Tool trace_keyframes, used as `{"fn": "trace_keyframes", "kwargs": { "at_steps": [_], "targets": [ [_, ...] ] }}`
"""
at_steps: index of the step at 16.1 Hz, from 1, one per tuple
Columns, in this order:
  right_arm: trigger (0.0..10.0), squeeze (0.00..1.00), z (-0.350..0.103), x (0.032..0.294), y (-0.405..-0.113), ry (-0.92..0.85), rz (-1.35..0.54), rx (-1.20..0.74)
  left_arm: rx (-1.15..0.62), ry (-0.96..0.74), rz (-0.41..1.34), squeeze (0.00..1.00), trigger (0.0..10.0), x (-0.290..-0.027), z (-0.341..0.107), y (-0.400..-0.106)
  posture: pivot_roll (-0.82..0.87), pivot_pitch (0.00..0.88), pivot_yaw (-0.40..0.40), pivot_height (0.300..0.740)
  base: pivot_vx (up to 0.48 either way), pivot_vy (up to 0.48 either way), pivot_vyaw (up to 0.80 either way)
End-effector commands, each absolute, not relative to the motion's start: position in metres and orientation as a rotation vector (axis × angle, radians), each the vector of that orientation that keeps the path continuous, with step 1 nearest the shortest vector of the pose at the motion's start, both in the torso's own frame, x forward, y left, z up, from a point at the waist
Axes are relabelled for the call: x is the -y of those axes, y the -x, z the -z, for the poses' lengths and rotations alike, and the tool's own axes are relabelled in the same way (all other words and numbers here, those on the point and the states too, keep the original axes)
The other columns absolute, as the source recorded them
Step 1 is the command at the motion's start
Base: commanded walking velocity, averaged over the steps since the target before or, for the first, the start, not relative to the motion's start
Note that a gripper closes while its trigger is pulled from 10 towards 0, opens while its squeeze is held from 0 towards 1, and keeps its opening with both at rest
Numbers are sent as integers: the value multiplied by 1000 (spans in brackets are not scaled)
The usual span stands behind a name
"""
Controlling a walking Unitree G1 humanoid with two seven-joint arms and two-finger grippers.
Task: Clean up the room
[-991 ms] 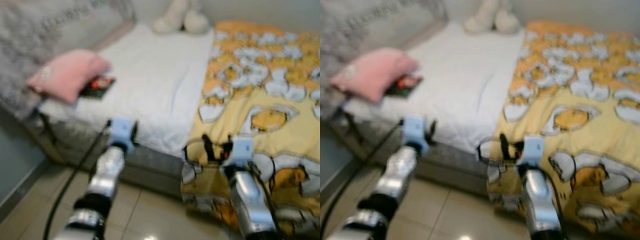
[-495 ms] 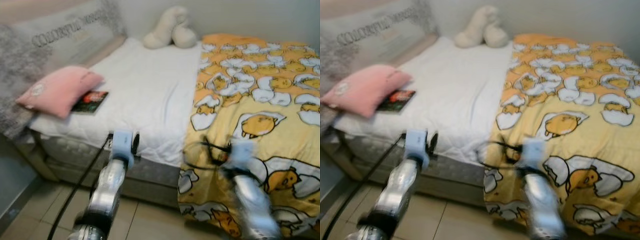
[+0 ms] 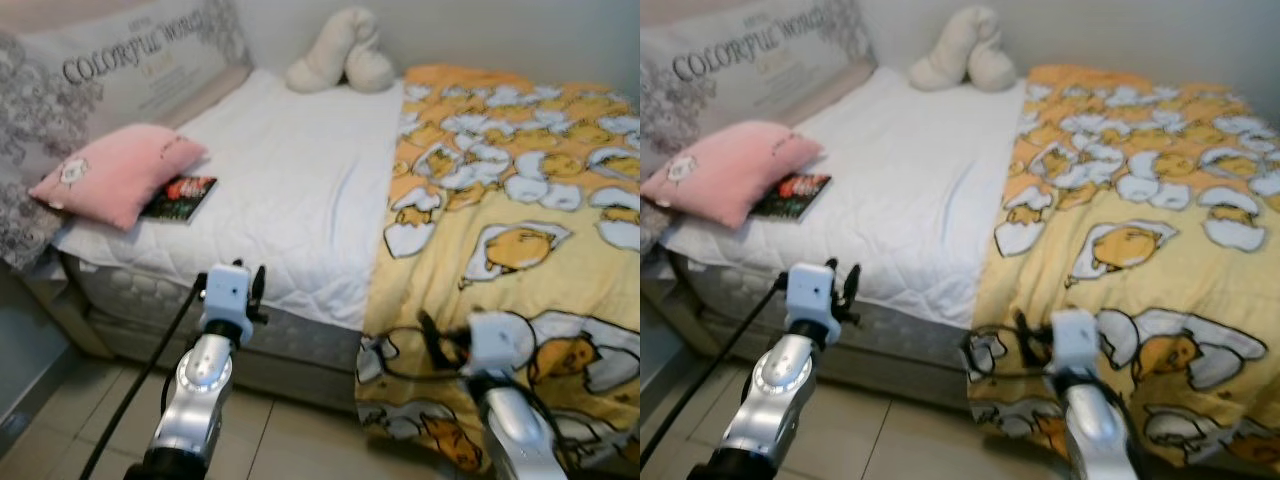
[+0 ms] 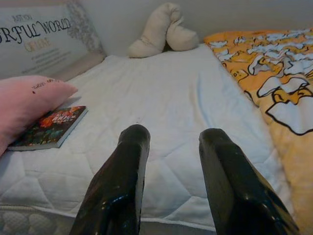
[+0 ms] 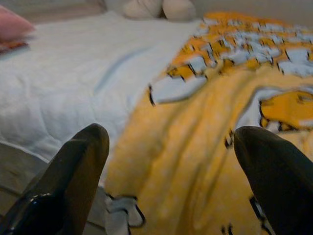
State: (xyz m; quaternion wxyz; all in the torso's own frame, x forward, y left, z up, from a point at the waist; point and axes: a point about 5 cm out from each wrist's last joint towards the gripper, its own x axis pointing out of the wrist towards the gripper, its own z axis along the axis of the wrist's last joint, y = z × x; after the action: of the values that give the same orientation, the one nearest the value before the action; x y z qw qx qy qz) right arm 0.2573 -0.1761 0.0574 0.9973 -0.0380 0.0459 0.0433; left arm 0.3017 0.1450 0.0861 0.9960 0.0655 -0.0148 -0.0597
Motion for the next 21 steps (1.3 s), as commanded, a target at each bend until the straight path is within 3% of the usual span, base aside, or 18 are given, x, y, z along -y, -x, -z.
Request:
{"fn": "trace_keyframes", "kwargs": {
  "at_steps": [1, 7, 11, 14, 18, 20, 21],
  "targets": [
    [10000, 0, -54, 177, -259, 71, -83, -119, 2, -142, 94, 0, 10000, -152, -82, -298, 51, 0, 53, 740, 0, 0, 0],
    [10000, 0, -50, 169, -269, 45, -84, -140, -39, -132, 31, 0, 10000, -156, -80, -296, 109, 0, 29, 740, 182, -331, 0],
    [10000, 0, -53, 164, -273, 21, -97, -115, -67, -105, -3, 0, 10000, -157, -78, -297, 122, 0, 23, 740, 201, -402, 516],
    [10000, 0, -56, 163, -276, 10, -108, -102, -130, -85, 44, 0, 10000, -151, -70, -299, 120, 0, 26, 740, 0, 0, 467],
    [10000, 0, -55, 166, -273, -36, -114, -88, -67, -207, 23, 0, 10000, -159, -78, -295, 116, 0, 37, 740, 0, 0, 464],
    [10000, 0, -50, 172, -269, -33, -107, -105, -31, -231, 114, 0, 10000, -154, -80, -287, 120, 0, 39, 740, 0, 0, 469],
    [10000, 0, -47, 173, -269, -33, -106, -115, -82, -161, 96, 0, 10000, -154, -75, -289, 124, 0, 37, 740, 0, 0, 463]
  ]
}}
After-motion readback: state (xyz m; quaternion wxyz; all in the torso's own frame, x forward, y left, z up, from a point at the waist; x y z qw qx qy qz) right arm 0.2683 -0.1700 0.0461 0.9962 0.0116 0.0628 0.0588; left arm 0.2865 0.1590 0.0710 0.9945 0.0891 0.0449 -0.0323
